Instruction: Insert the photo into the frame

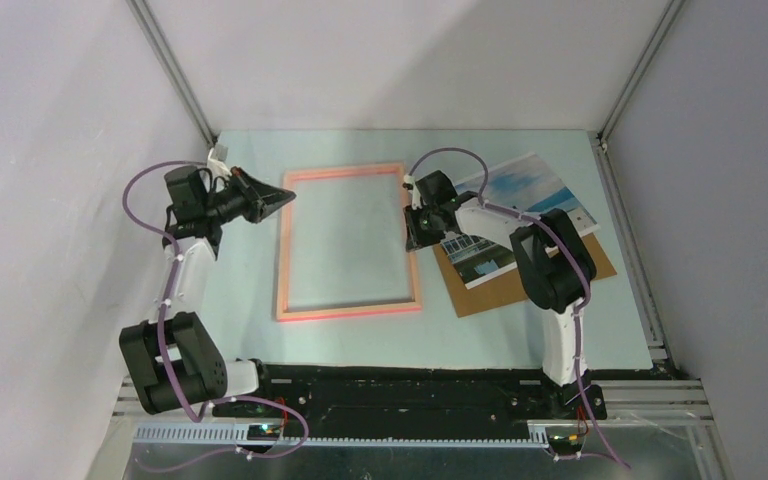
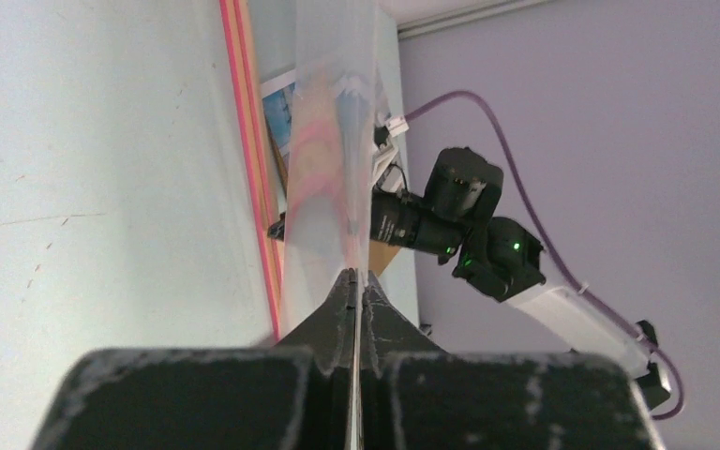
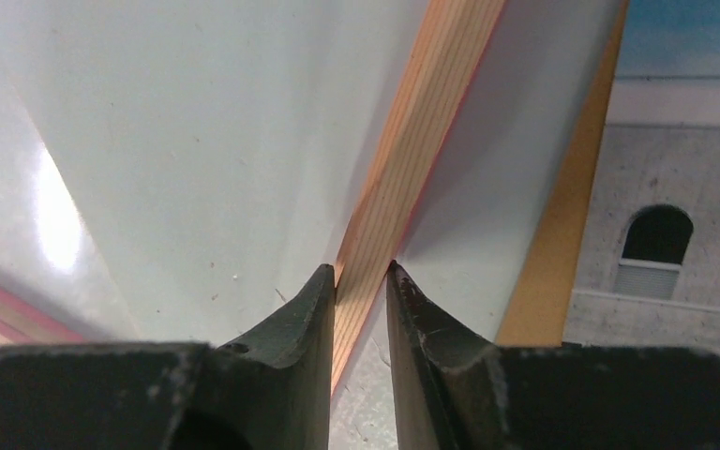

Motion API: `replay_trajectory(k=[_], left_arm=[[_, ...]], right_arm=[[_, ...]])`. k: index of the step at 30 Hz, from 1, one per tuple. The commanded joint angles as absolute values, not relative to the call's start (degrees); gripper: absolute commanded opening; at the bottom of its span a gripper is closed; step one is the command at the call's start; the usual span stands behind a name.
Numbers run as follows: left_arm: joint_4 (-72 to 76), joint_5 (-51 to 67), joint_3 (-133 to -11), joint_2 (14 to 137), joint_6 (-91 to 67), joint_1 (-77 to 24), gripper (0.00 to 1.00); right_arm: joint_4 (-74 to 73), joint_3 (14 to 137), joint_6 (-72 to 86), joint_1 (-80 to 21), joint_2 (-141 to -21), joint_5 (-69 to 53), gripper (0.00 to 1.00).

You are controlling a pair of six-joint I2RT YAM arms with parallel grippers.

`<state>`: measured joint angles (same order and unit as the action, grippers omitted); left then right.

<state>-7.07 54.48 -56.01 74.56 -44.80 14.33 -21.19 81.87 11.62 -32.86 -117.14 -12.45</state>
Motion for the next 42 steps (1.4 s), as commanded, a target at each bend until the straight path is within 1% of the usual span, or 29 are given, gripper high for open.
replay_trajectory(k=[1,3,5,7,8,9,10,11,13,15,17,21,31,42], left_arm=[[8.65,56.88,-54.83,72.91,-55.02,14.38,0.0],[9.35,56.54,-54.6,73.42,-55.51,14.27,0.0],[10.3,56.3,-54.06,74.06,-56.4,14.2,0.0],[11.28,56.08,-53.53,74.56,-57.41,13.88,0.0],[11.79,56.03,-53.39,74.77,-57.79,13.71,0.0],[12.0,56.05,-53.14,75.12,-57.81,13.53,0.0],[12.27,56.05,-53.11,75.35,-57.52,13.18,0.0],[12.33,56.02,-53.09,75.79,-57.28,13.01,0.0],[12.43,55.8,-53.17,76.48,-56.74,12.81,0.0],[12.52,55.48,-53.11,77.2,-56.54,12.72,0.0],[12.81,55.2,-52.95,77.55,-56.58,12.51,0.0],[13.87,55.04,-52.54,78.34,-57.42,12.02,0.0],[14.72,55.1,-51.6,80.26,-57.06,10.6,0.0],[14.8,53.77,-51.11,82.83,-54.82,8.02,0.0]], right_arm=[[-20.19,79.1,11.33,-32.67,-112.84,-10.68,0.13],[-19.96,78.42,11.34,-32.6,-112.31,-10.76,0.13],[-19.79,78.1,11.26,-32.49,-111.91,-10.87,0.15],[-19.67,78.05,11.33,-32.26,-111.44,-10.97,0.22],[-19.62,77.98,11.33,-32.22,-111.27,-11.07,0.28],[-19.61,77.97,11.29,-32.18,-110.89,-11.14,0.31],[-19.58,77.96,11.27,-32.13,-110.6,-11.15,0.39],[-19.55,77.96,11.26,-32.0,-109.94,-11.05,0.45],[-19.53,77.89,11.12,-31.81,-108.74,-10.76,0.5],[-19.62,77.75,10.89,-31.44,-107.26,-10.51,0.58],[-19.61,77.66,10.51,-30.88,-105.78,-10.25,0.61],[-19.78,77.2,8.91,-29.24,-103.26,-9.12,0.63],[-17.25,74.21,5.12,-23.25,-99.35,-8.09,0.62],[-16.31,72.64,4.21,-22.75,-98.69,-8.81,0.59]])
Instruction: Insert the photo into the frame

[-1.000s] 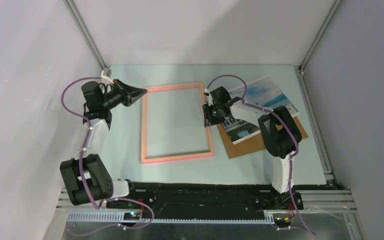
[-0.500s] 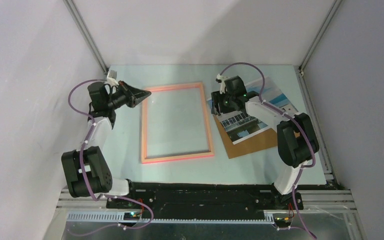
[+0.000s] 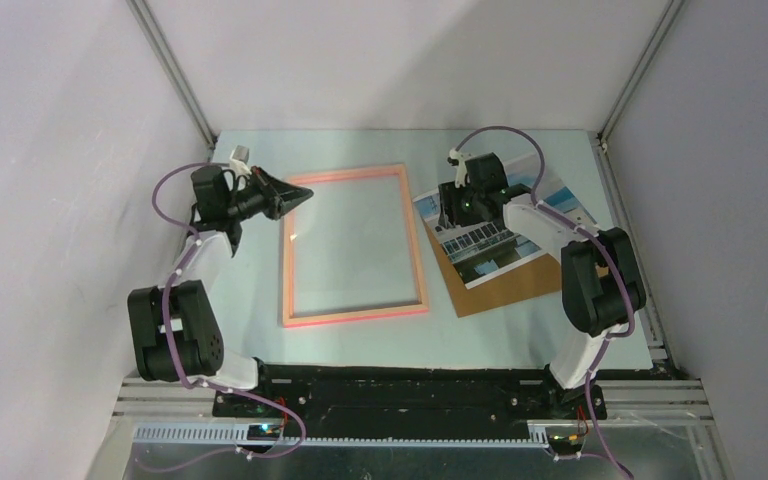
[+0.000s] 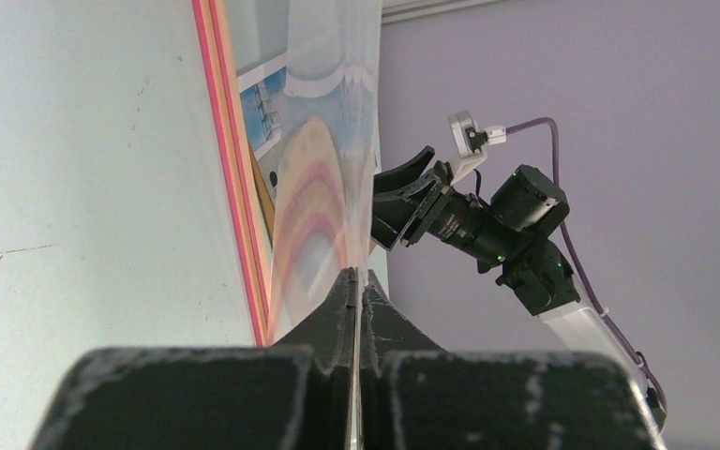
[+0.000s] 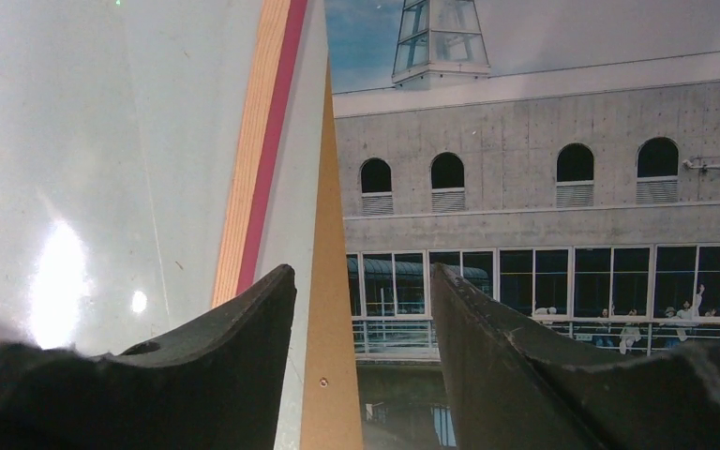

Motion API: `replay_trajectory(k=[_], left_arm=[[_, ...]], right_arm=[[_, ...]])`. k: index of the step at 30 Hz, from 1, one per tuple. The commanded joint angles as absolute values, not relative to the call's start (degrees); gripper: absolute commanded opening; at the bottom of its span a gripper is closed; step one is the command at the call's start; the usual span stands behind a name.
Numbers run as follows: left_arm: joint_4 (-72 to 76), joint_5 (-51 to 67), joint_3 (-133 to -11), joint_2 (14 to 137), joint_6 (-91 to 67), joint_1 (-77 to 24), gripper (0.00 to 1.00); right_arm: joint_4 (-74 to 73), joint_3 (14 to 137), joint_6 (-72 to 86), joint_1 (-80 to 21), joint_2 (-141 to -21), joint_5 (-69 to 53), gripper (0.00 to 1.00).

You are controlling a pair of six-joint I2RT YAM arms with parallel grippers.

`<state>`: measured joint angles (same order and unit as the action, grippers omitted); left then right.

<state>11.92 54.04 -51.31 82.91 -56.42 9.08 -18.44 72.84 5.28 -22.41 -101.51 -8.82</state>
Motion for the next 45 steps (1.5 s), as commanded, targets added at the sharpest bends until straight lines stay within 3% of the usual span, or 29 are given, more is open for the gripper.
replay_trajectory(k=[1,45], left_arm=[[14.83,53.74,-51.03,82.87,-54.74,8.01,0.0],[14.72,53.32,-48.31,79.93,-54.17,7.21,0.0]], right_arm=[[-16.29,72.62,4.26,-22.76,-98.68,-8.93,0.59],[-16.72,72.52,4.13,-22.85,-97.74,-8.53,0.57]])
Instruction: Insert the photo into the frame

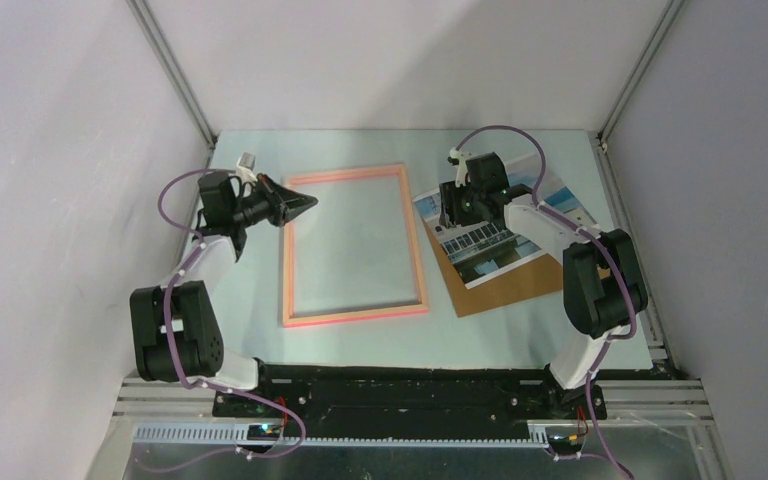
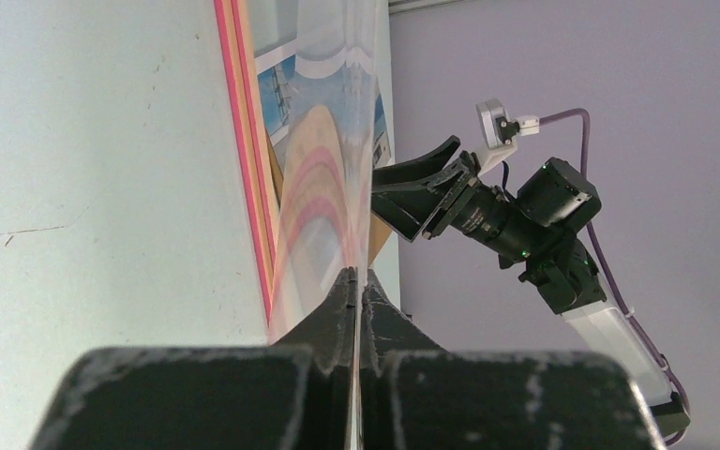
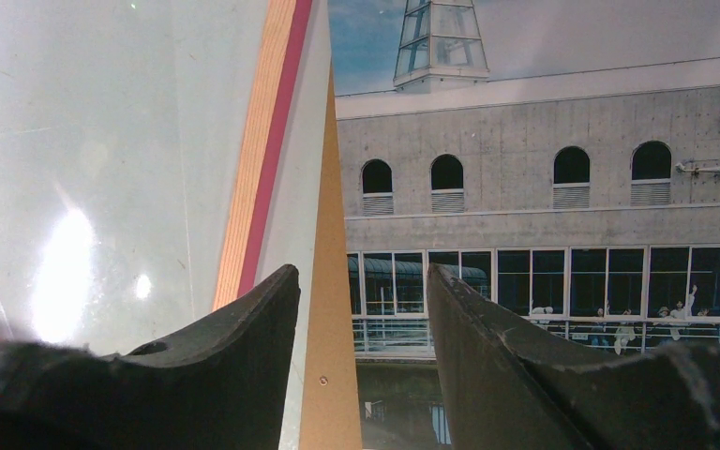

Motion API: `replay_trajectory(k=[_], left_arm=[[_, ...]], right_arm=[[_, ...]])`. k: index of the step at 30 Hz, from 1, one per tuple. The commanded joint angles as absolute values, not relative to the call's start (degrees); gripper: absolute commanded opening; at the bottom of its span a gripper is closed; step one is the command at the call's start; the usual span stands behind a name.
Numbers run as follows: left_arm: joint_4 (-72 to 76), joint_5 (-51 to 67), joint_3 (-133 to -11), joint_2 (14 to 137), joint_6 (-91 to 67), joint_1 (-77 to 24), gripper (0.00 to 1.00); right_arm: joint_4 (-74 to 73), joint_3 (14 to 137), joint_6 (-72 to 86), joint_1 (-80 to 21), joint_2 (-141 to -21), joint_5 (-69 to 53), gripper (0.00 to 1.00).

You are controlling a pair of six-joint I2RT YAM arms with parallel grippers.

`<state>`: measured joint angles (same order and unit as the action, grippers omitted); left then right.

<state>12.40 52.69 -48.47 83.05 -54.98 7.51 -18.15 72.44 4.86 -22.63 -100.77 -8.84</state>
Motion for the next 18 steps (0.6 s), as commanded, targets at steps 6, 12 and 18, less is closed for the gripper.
replay_trajectory(k=[6,12,18], left_arm=[[14.76,53.47,-48.09,78.98,-54.5,7.19,0.0],[14.76,53.59,-47.72,78.51,-54.67,7.21,0.0],[14.77,53.34,-47.43,78.79,-54.4,7.17,0.0]], right_arm=[[-16.71,72.52,4.13,-22.85,-97.78,-8.35,0.57],[-16.7,72.58,4.14,-22.94,-97.78,-8.1,0.57],[-16.77,72.51,4.13,-22.88,-97.71,-8.04,0.57]])
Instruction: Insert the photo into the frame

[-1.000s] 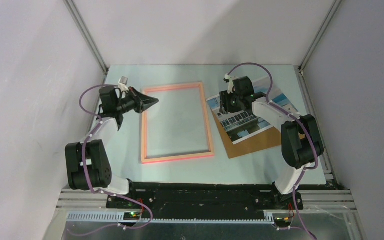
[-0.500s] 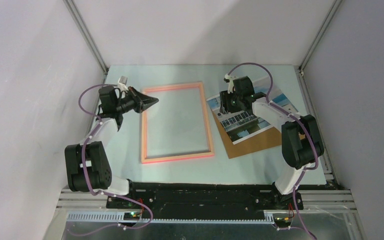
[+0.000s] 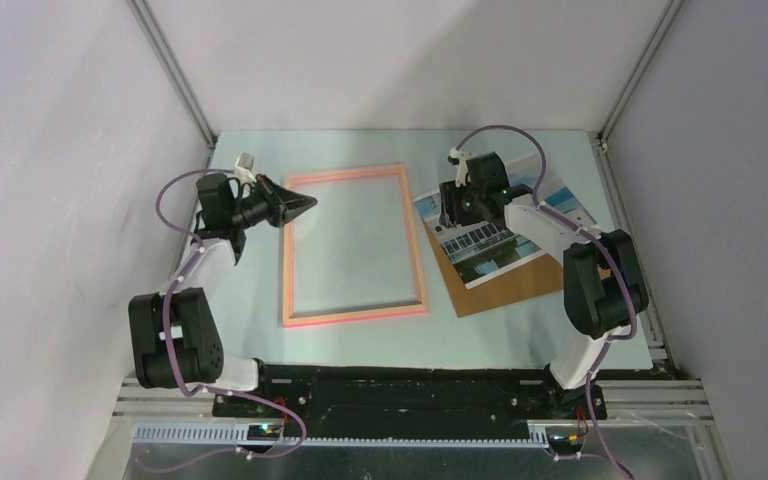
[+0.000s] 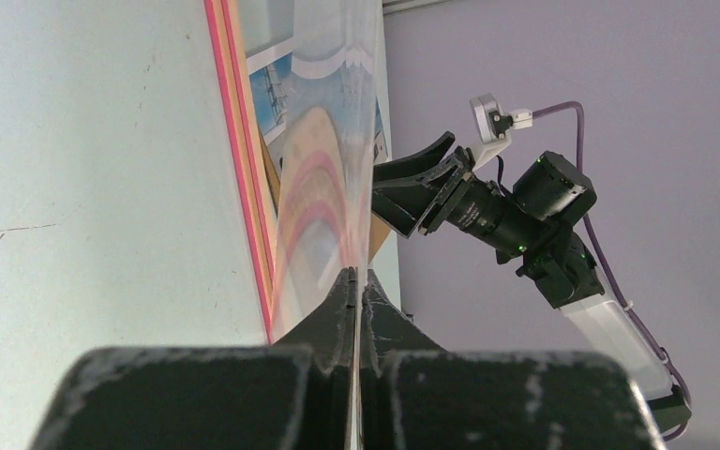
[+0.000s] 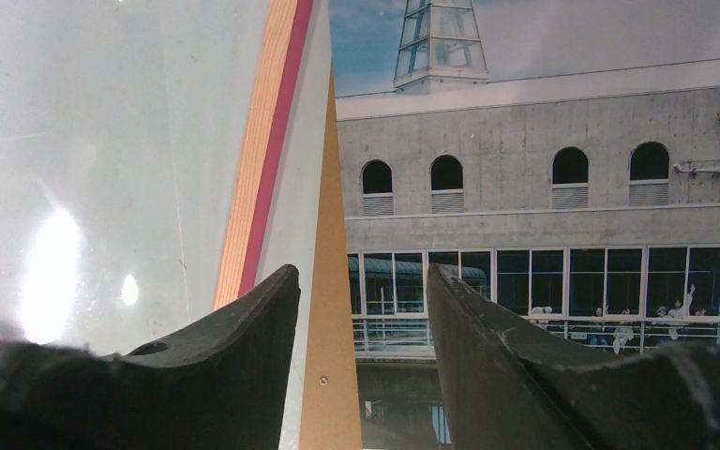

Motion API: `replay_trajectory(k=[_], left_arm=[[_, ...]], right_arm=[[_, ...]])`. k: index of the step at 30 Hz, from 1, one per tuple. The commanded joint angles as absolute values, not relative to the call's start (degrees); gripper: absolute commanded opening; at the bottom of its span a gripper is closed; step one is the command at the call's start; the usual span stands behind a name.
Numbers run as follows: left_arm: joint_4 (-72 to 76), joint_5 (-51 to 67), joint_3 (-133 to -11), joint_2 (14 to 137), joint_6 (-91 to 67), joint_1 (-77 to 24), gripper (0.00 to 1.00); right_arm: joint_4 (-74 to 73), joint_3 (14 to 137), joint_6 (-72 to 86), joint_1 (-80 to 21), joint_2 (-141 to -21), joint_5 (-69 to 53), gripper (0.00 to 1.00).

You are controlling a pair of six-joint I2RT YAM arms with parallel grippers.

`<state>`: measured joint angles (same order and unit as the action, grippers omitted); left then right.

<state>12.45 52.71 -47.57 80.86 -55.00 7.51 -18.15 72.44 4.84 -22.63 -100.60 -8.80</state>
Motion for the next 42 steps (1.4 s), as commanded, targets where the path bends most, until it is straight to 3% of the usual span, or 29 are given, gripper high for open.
replay_trajectory(k=[1,42], left_arm=[[14.77,53.3,-47.43,78.81,-54.36,7.07,0.0],[14.76,52.57,-45.98,76.3,-55.34,5.66,0.0]], right_arm=[[-16.72,72.51,4.09,-22.9,-97.73,-8.02,0.57],[-16.95,72.53,3.87,-23.12,-97.63,-7.64,0.56]])
